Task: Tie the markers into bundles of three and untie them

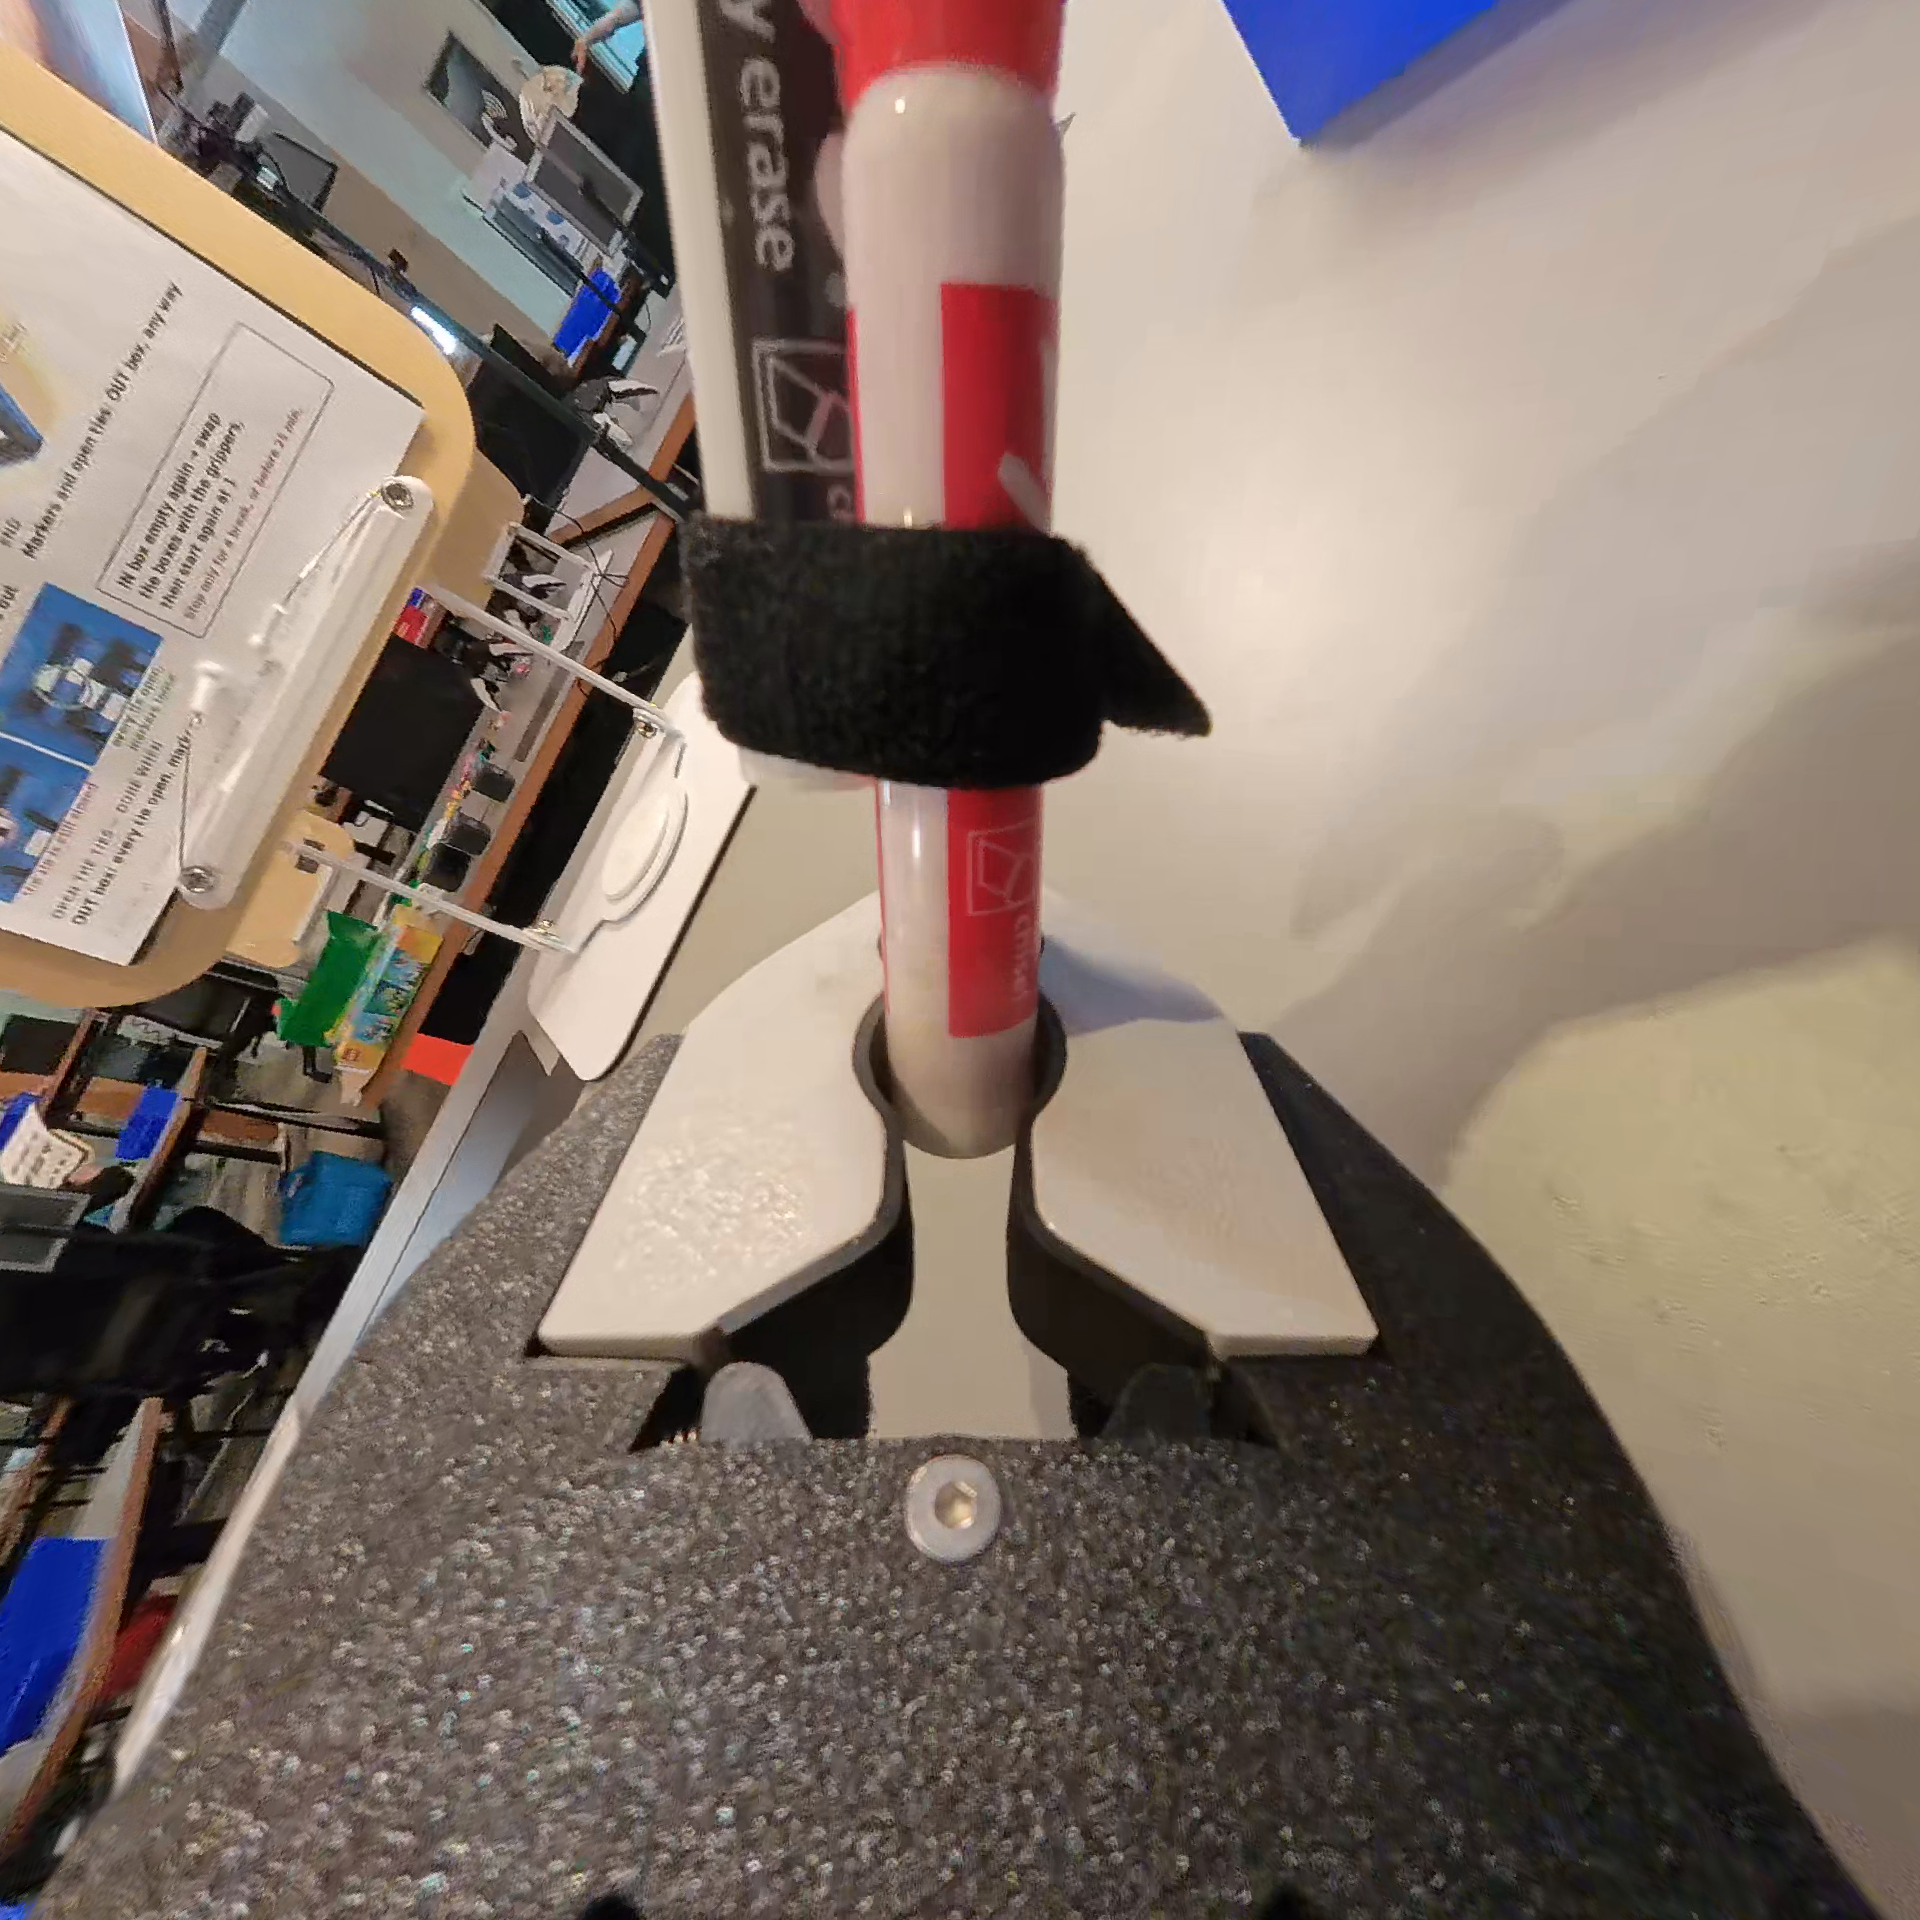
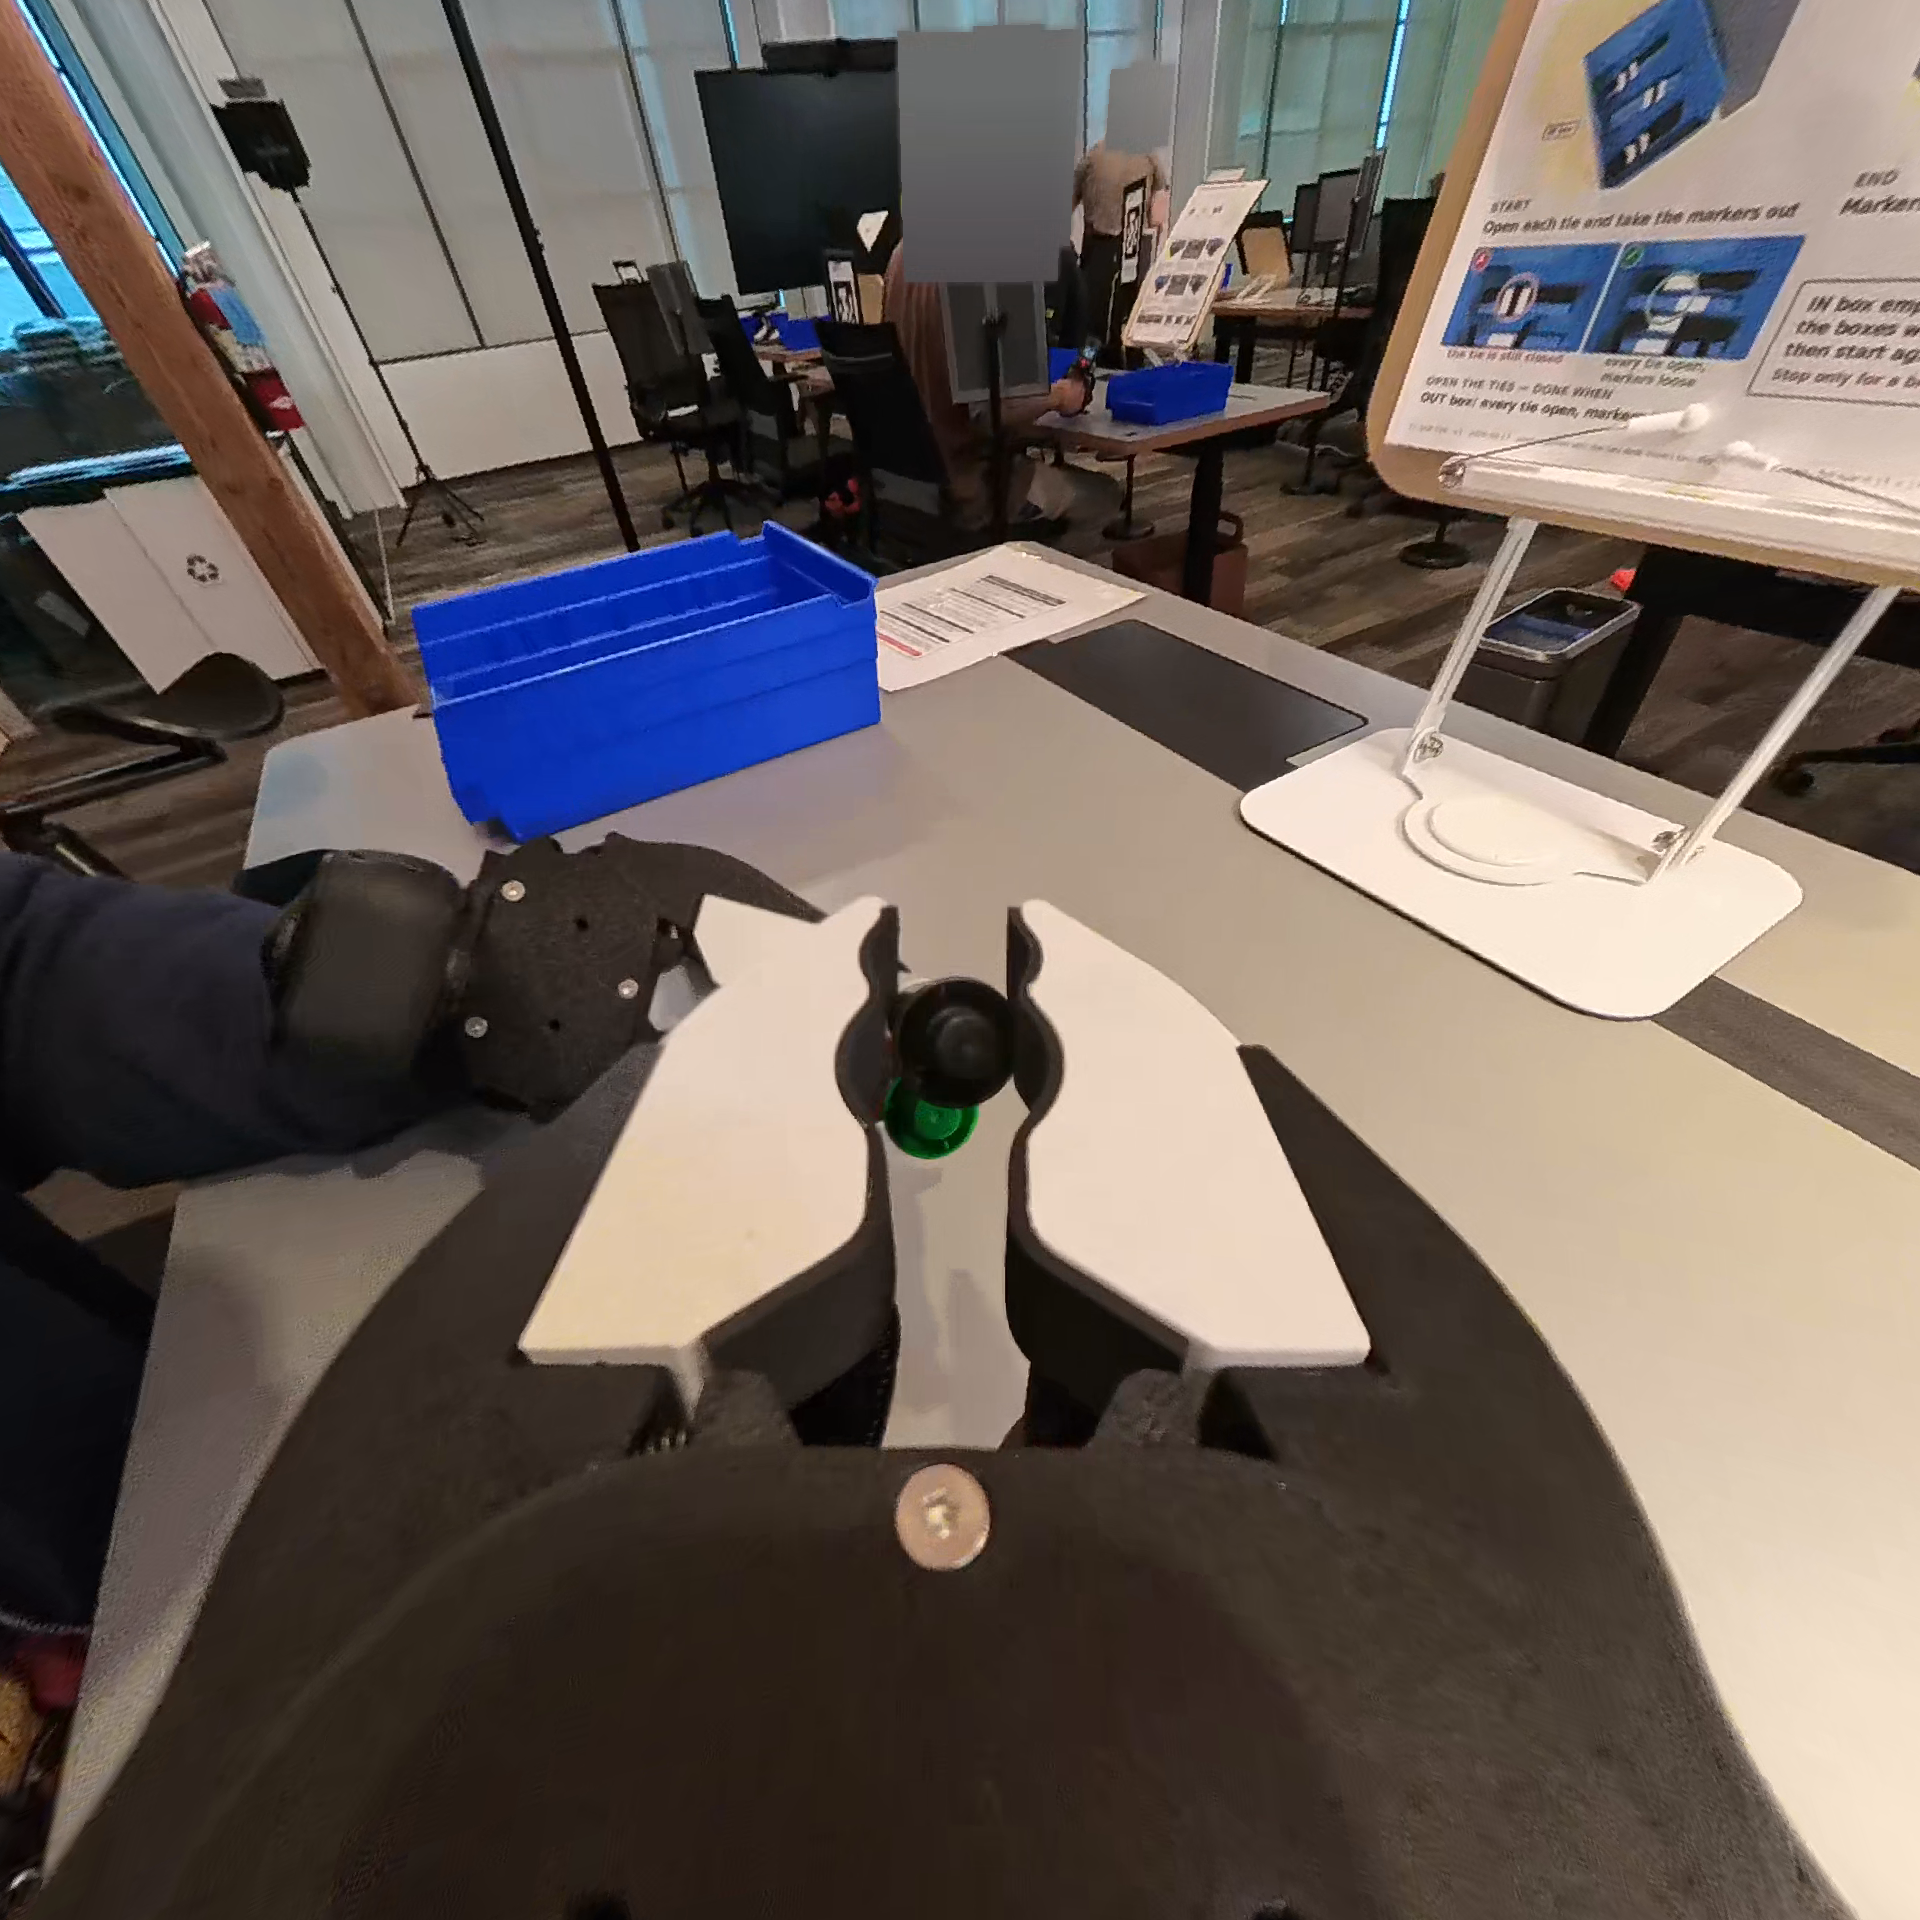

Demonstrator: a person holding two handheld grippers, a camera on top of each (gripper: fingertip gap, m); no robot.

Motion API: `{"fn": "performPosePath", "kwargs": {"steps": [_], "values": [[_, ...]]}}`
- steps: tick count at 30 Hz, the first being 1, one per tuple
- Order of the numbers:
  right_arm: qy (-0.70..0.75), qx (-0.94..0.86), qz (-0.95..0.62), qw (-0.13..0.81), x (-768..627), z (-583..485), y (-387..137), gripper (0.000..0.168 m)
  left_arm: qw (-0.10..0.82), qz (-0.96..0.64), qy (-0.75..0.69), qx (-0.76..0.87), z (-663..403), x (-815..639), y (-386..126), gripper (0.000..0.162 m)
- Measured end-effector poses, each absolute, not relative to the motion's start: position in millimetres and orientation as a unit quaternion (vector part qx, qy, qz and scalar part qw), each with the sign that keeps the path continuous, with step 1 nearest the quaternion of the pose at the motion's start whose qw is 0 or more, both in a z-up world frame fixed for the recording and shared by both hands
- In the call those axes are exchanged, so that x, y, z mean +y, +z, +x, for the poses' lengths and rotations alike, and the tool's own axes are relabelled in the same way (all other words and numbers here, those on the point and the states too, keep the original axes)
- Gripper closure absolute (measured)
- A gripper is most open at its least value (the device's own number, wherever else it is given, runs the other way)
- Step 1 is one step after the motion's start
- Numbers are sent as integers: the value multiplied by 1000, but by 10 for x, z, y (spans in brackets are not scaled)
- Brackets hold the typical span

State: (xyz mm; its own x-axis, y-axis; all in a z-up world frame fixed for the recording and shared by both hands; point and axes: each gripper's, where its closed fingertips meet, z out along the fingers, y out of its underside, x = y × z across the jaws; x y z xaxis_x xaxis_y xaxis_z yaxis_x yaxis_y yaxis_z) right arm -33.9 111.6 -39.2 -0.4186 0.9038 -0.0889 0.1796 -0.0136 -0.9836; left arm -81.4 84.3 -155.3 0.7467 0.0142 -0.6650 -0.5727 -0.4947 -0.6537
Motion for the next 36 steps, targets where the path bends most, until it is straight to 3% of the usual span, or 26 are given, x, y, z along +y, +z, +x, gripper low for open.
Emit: {"fn": "performPosePath", "kwargs": {"steps": [10, 17, 23, 30, 31, 36], "values": [[539, -669, -426, 285, 977, -310, -628, 150, 444, -792, 366, 205, -818, 829, -1480, 145], [537, -673, -401, 313, 1034, -212, -559, 142, 442, -797, 362, 199, -876, 785, -1498, 145], [555, -647, -397, 340, 1121, -153, -491, 165, 437, -803, 354, 200, -895, 778, -1532, 145], [559, -644, -408, 326, 1132, -170, -572, 168, 420, -813, 350, 200, -917, 746, -1596, 145], [554, -649, -406, 328, 1140, -166, -588, 167, 420, -815, 345, 202, -908, 747, -1609, 145], [553, -654, -373, 355, 1213, -148, -568, 126, 449, -858, 184, 170, -707, 766, -1747, 146]]}}
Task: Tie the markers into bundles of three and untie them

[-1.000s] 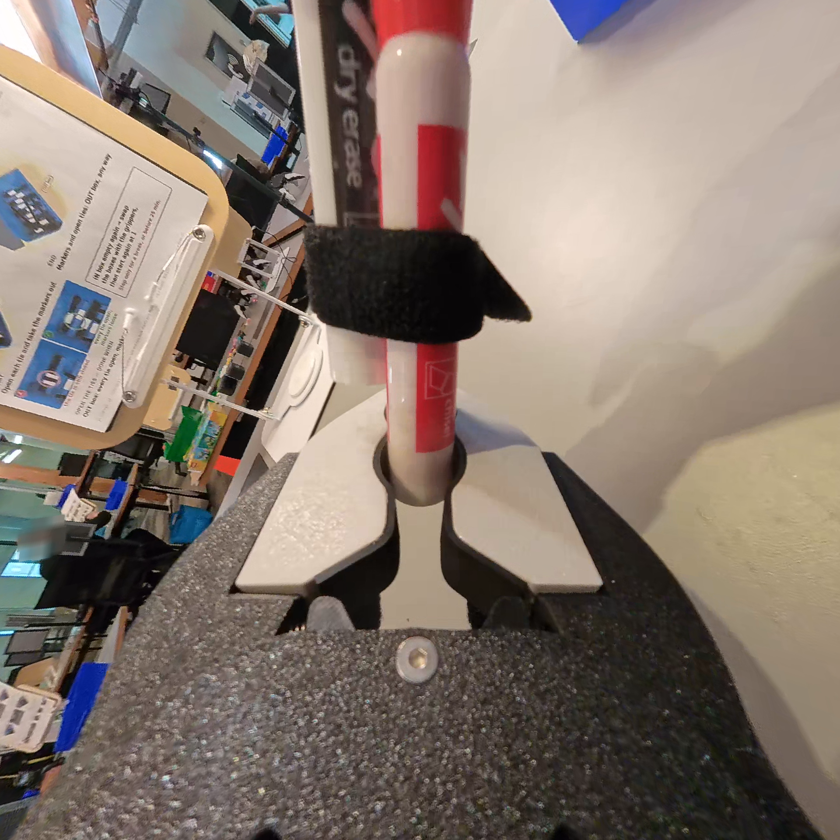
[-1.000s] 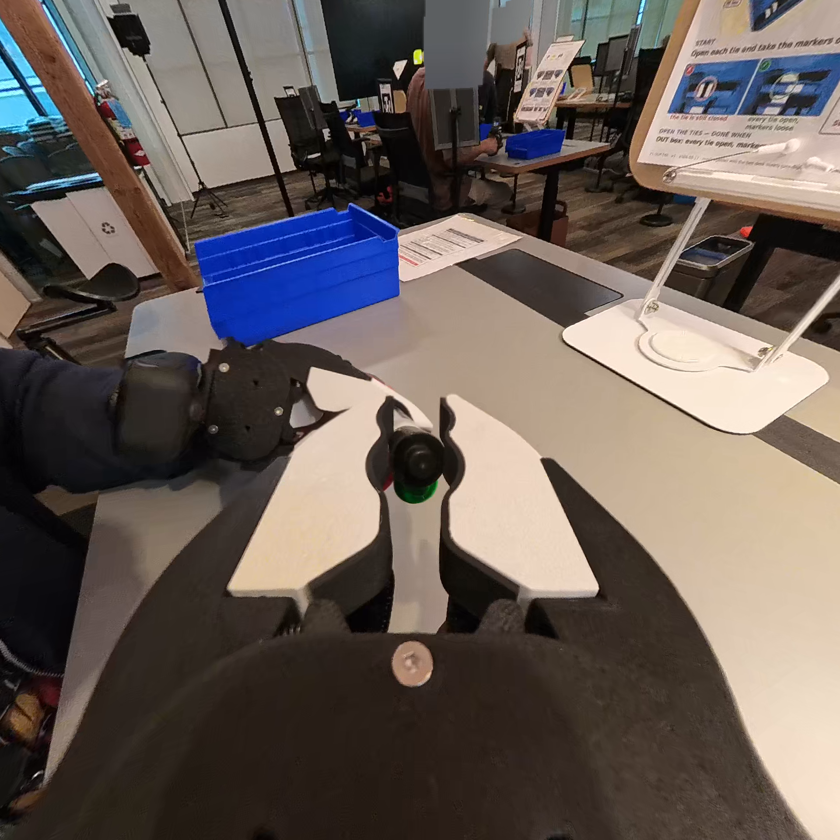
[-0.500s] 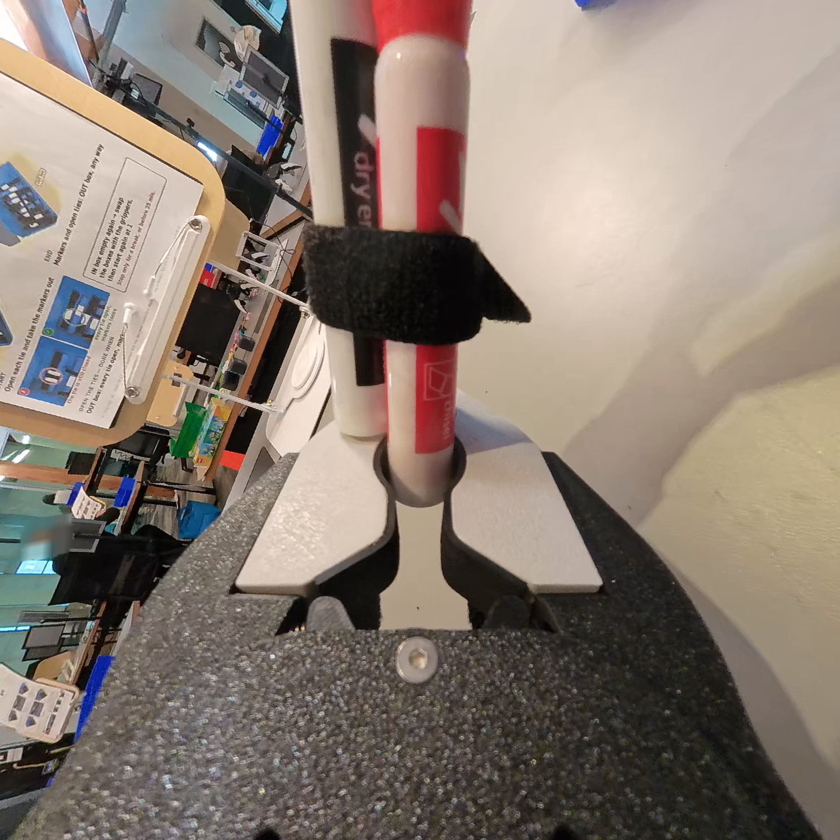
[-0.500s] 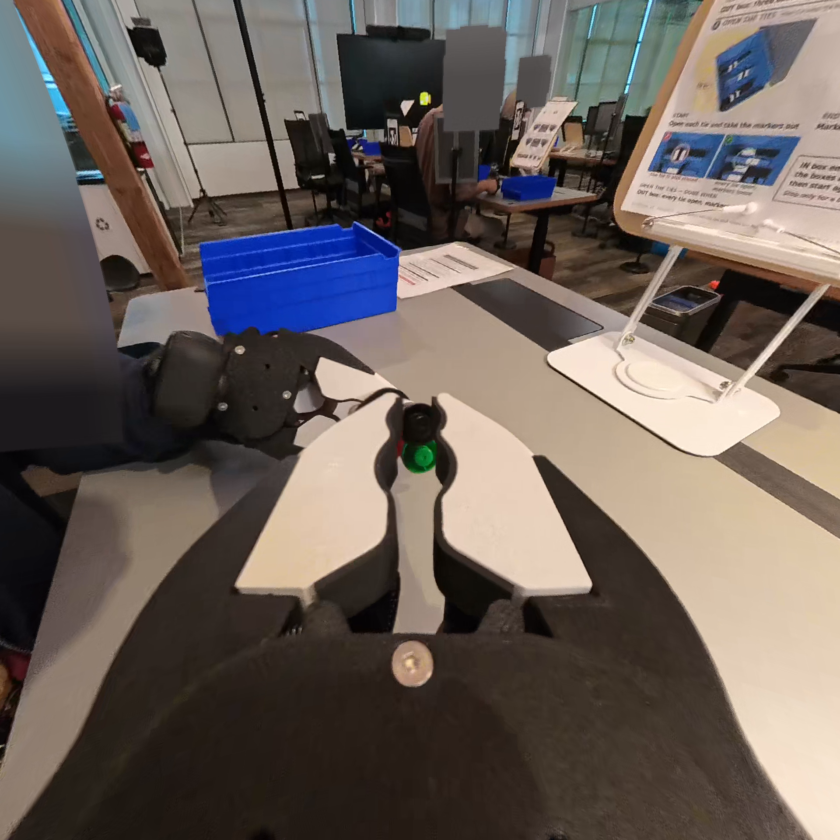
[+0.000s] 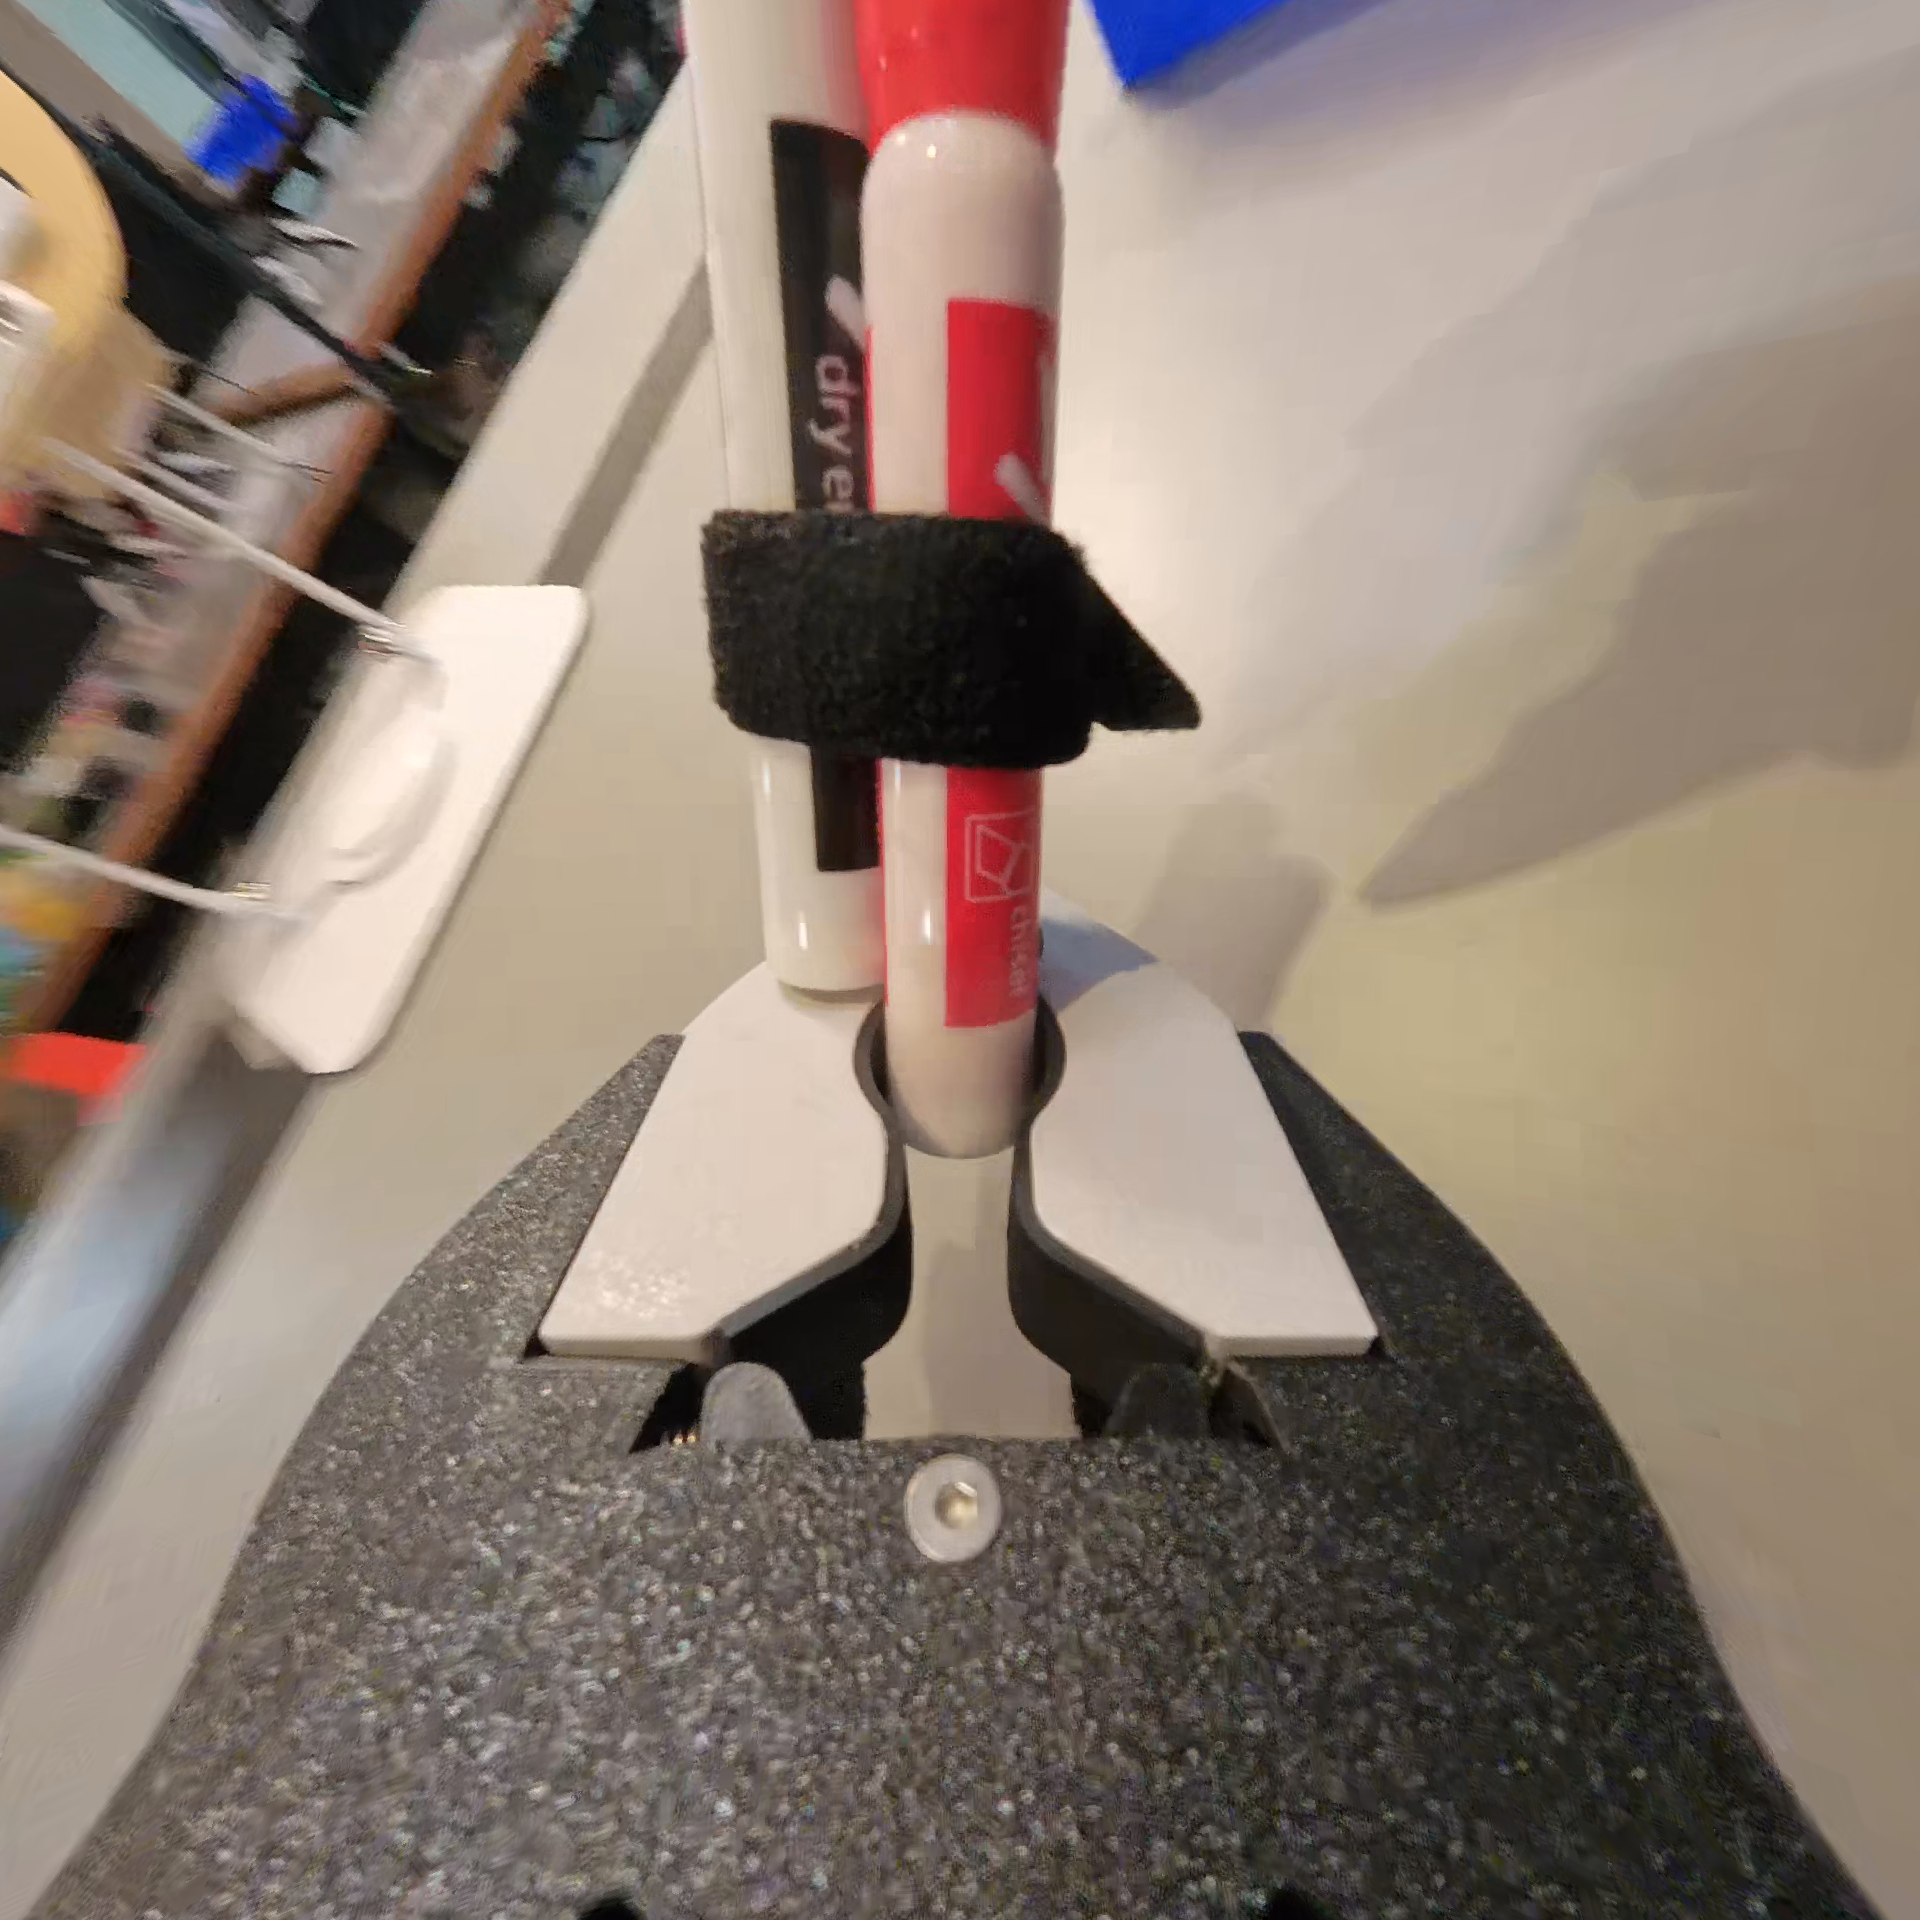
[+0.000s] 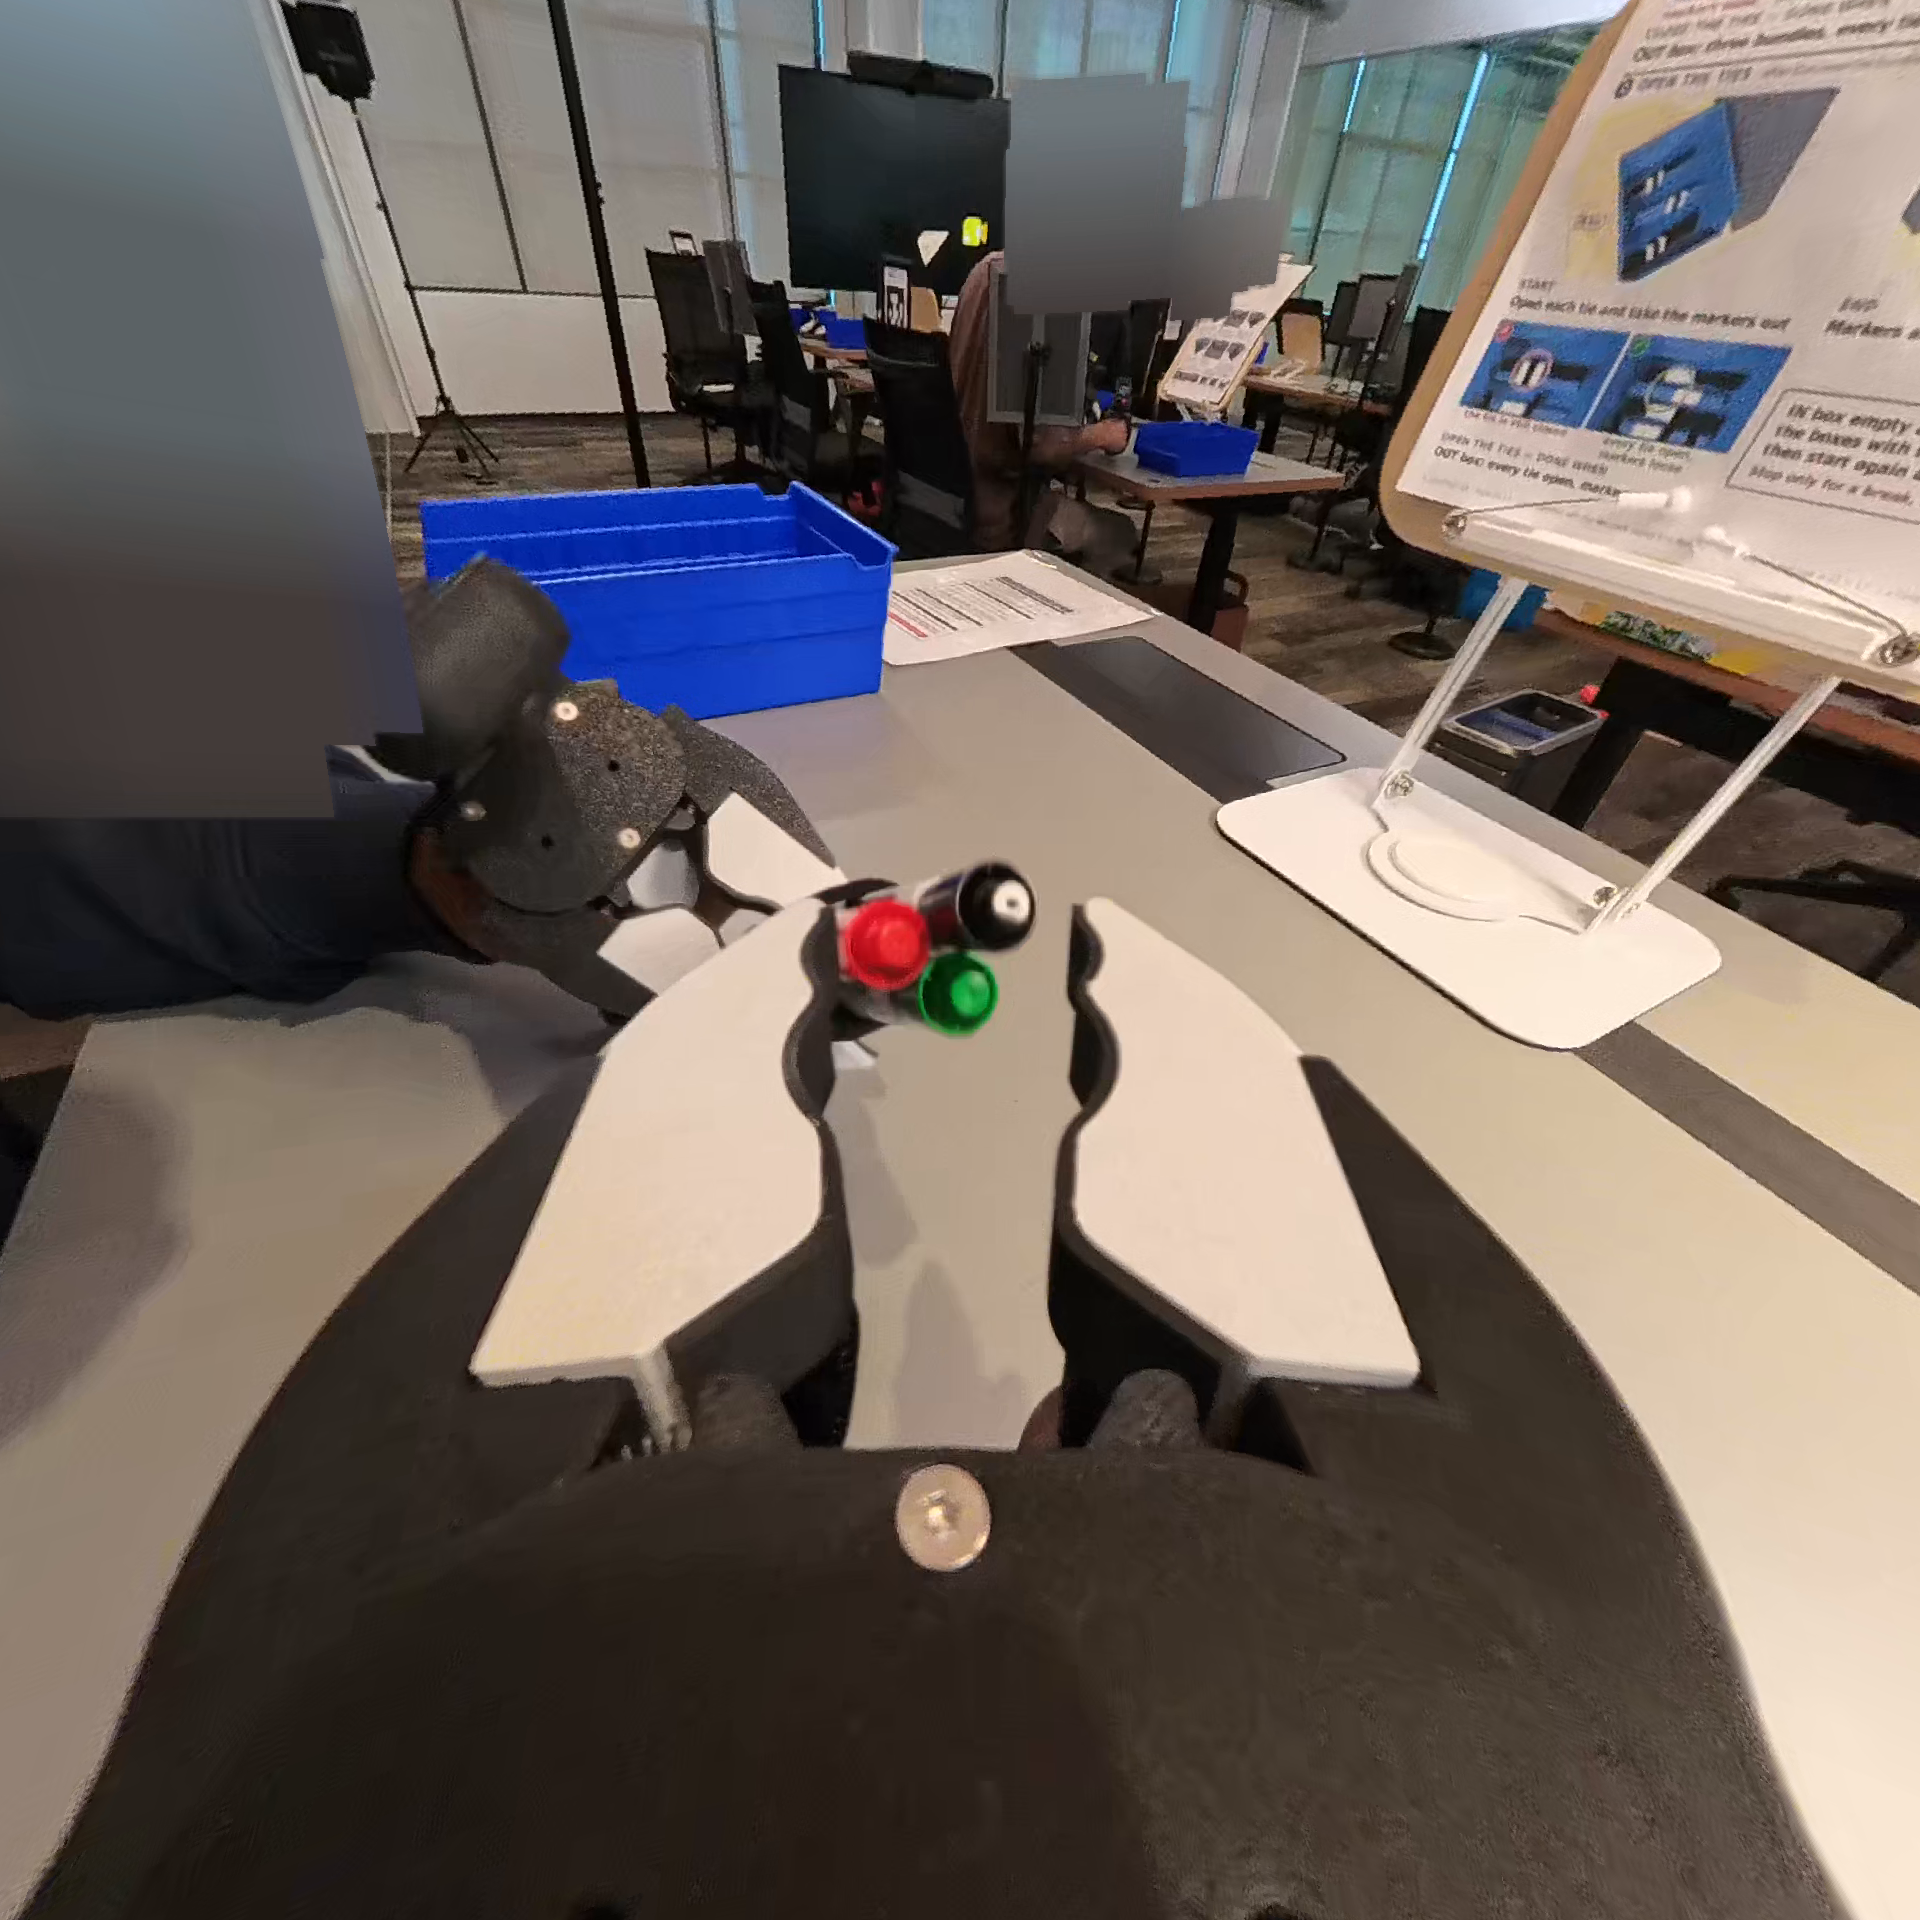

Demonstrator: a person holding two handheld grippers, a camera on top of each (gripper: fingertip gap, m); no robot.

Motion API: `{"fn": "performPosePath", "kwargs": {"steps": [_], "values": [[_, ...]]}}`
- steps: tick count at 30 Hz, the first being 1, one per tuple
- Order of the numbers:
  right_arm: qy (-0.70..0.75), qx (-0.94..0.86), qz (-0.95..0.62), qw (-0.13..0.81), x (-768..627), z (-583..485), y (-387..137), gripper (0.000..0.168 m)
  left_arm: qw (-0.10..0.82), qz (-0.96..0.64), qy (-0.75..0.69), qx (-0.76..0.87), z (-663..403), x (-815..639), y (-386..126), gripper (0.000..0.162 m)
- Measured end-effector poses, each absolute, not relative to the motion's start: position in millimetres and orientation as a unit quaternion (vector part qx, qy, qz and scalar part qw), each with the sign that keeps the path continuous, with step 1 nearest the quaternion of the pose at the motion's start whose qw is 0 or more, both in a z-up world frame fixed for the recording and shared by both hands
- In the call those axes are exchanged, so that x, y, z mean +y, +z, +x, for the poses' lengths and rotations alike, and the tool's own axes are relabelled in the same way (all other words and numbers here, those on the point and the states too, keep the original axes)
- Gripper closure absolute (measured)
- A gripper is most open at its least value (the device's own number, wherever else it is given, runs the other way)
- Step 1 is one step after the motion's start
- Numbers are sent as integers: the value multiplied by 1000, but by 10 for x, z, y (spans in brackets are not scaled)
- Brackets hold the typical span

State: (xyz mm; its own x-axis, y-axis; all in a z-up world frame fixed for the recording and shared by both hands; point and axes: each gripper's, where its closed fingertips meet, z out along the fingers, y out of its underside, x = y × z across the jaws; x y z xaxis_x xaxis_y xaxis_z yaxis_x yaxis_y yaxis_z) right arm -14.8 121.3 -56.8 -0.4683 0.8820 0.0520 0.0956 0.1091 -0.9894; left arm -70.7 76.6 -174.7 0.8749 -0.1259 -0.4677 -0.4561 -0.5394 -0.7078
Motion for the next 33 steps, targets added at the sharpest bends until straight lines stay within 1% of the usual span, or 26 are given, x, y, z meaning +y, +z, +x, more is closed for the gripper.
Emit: {"fn": "performPosePath", "kwargs": {"steps": [2, 4, 7, 10, 14, 15, 22, 27, 29, 33], "values": [[555, -650, -390, 343, 1241, -202, -608, 121, 473, -864, 104, 137, -626, 785, -1746, 147], [561, -647, -410, 315, 1206, -276, -664, 113, 487, -865, 49, 114, -566, 803, -1735, 147], [579, -631, -437, 275, 1107, -407, -729, 111, 506, -857, -20, 99, -429, 828, -1701, 147], [624, -616, -421, 234, 939, -463, -722, 113, 524, -838, -112, 102, -213, 825, -1638, 147], [671, -608, -367, 215, 795, -423, -643, 125, 530, -806, -233, 122, 35, 754, -1530, 147], [677, -605, -361, 213, 784, -413, -624, 128, 533, -801, -245, 119, 45, 748, -1512, 147], [688, -580, -390, 193, 812, -471, -598, 130, 536, -785, -296, 92, 61, 744, -1449, 146], [703, -551, -416, 169, 868, -515, -532, 134, 548, -769, -322, 66, 11, 738, -1398, 137], [711, -540, -419, 163, 890, -518, -501, 134, 555, -762, -329, 52, -5, 740, -1363, 142], [720, -532, -420, 149, 909, -517, -508, 134, 549, -771, -316, 58, -17, 743, -1372, 142]]}}
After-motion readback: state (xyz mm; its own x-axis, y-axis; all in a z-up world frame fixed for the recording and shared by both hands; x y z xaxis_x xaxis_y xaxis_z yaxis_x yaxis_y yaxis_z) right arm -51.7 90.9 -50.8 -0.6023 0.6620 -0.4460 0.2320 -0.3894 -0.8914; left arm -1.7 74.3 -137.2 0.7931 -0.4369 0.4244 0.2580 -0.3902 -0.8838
